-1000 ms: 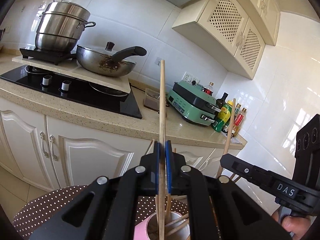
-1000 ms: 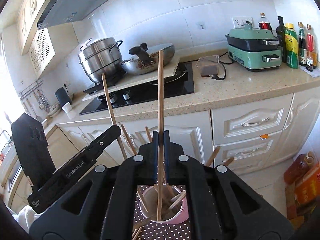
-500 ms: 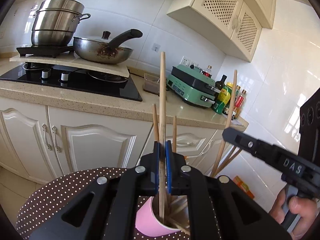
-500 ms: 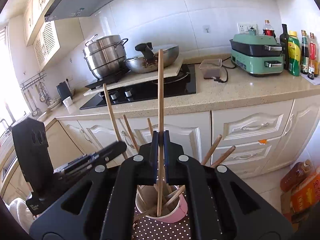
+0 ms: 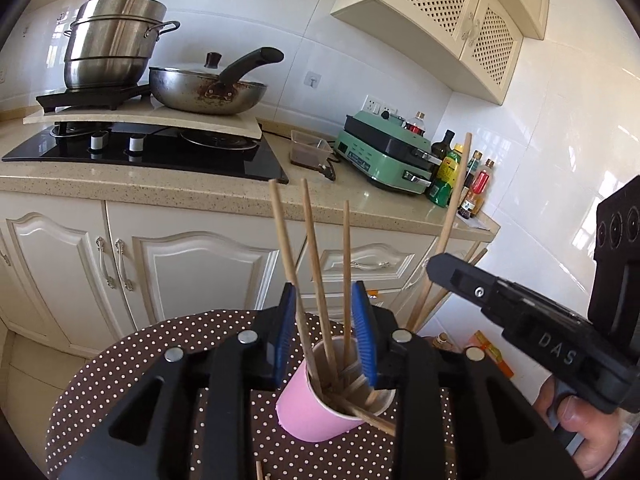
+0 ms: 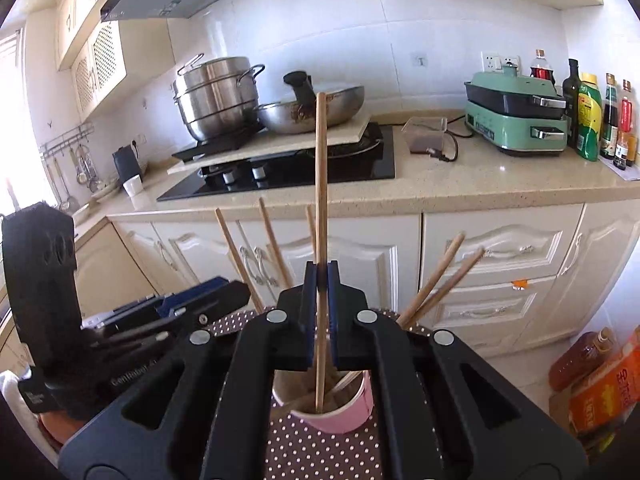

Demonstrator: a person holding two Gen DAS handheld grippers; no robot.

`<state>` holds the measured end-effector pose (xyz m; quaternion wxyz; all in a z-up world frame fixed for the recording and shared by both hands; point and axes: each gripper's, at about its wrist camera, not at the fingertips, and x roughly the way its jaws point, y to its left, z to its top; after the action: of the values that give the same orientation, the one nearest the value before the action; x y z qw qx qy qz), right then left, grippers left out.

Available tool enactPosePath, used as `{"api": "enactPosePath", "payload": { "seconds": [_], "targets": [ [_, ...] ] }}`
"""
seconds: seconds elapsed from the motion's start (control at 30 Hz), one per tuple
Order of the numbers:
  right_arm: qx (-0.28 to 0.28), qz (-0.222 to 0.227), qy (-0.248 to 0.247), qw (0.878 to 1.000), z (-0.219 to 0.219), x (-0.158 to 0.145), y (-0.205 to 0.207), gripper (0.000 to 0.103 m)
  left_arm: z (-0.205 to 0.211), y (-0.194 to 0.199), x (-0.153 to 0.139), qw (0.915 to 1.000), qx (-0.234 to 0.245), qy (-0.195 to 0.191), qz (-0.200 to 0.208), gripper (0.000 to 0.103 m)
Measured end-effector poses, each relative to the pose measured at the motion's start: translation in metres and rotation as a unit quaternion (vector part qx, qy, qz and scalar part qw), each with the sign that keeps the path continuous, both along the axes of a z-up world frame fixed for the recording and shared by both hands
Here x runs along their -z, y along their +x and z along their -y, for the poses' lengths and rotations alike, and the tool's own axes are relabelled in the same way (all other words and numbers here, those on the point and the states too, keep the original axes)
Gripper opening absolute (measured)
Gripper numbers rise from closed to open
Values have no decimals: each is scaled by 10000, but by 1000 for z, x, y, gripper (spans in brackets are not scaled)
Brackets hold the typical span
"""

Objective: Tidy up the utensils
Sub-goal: 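Open the left tool releasing its chopstick while the right tool releases its own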

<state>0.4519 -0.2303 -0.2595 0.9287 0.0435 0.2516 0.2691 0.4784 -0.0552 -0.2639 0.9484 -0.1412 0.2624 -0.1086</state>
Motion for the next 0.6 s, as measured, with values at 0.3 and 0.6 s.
{"api": "enactPosePath", "payload": {
  "seconds": [0.3,0.6],
  "targets": [
    [-25,-253,-170,9995,-2,9,-18,6,-4,-16,-6,9992,-149,371,-48,40],
    [201,-630,-151,9977,-1,16,-28,7,-10,-36,-13,9969,-195,758,-65,50]
  ]
}}
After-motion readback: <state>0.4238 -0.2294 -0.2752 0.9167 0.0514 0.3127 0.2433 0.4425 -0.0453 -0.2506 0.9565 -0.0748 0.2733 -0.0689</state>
